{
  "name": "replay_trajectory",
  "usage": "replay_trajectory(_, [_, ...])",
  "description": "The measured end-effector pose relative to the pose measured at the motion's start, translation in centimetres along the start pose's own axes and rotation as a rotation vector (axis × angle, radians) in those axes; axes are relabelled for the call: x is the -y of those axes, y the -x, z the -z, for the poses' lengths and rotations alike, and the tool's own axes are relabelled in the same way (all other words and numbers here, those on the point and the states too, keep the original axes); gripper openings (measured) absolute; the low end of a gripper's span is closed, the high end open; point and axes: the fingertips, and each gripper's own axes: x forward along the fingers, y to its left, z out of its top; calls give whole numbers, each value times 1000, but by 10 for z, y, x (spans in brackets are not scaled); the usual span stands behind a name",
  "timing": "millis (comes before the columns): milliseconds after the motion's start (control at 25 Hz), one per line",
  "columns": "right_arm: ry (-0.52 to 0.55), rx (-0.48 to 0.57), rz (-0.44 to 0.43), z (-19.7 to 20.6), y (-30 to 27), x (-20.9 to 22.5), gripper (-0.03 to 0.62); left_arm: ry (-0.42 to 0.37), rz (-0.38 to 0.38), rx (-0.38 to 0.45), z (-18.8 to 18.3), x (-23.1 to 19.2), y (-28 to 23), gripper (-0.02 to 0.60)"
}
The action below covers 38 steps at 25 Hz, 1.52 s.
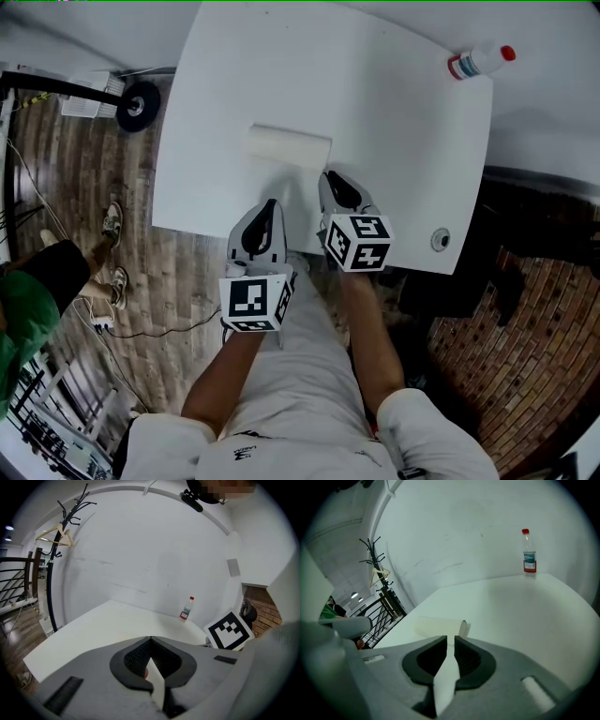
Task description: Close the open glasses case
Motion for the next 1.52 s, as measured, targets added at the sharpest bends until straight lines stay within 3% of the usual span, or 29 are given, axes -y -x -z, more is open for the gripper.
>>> replay_trajectory(760, [-3, 257, -35, -72, 130, -59, -5, -73, 29, 110, -79, 26, 83, -3])
replay_trajectory(1520, [134, 426, -67, -100, 245, -138, -5, -182, 112, 182, -127, 63, 167, -3])
